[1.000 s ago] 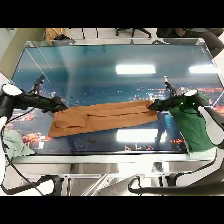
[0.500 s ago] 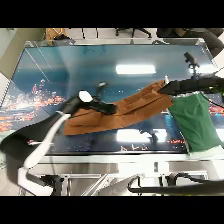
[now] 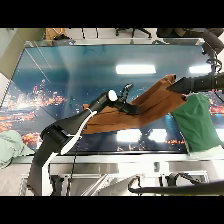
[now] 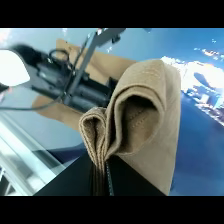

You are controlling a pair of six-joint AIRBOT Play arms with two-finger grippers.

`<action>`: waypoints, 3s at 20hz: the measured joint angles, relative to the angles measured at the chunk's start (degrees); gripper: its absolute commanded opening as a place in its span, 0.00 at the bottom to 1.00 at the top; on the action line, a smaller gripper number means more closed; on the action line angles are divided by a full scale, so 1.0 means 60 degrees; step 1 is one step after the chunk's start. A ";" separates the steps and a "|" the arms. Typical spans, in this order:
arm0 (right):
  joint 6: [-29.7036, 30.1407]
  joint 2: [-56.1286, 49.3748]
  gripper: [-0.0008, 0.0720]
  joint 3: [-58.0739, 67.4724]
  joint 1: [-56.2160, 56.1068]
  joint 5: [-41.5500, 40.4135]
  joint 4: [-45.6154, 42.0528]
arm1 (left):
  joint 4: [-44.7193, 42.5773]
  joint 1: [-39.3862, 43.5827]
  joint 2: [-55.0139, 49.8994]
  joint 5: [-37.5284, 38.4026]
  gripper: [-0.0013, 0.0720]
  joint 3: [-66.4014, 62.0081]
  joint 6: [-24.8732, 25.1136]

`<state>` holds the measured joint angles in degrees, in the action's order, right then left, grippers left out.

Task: Fold the shirts.

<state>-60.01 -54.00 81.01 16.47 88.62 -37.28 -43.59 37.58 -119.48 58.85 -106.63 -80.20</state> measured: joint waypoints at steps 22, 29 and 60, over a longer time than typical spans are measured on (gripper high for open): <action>0.0667 -0.5985 0.60 -0.0011 -1.0265 -1.0885 0.0714 | 0.0025 -0.7009 0.9799 0.3541 0.04 0.2867 0.0852; 0.0452 -0.4167 0.85 0.0000 -0.8615 -0.8590 -0.1100 | 0.0029 -0.7111 1.0142 0.3381 0.04 0.3708 0.1133; 0.0579 -0.5140 0.04 0.0572 -0.3748 -0.2073 0.1053 | 0.0033 -0.7100 1.0178 0.3512 0.04 0.3796 0.1195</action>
<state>-56.53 -84.84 84.44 -6.02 76.18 -30.96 -43.40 -5.02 -58.41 79.92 -83.85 -73.03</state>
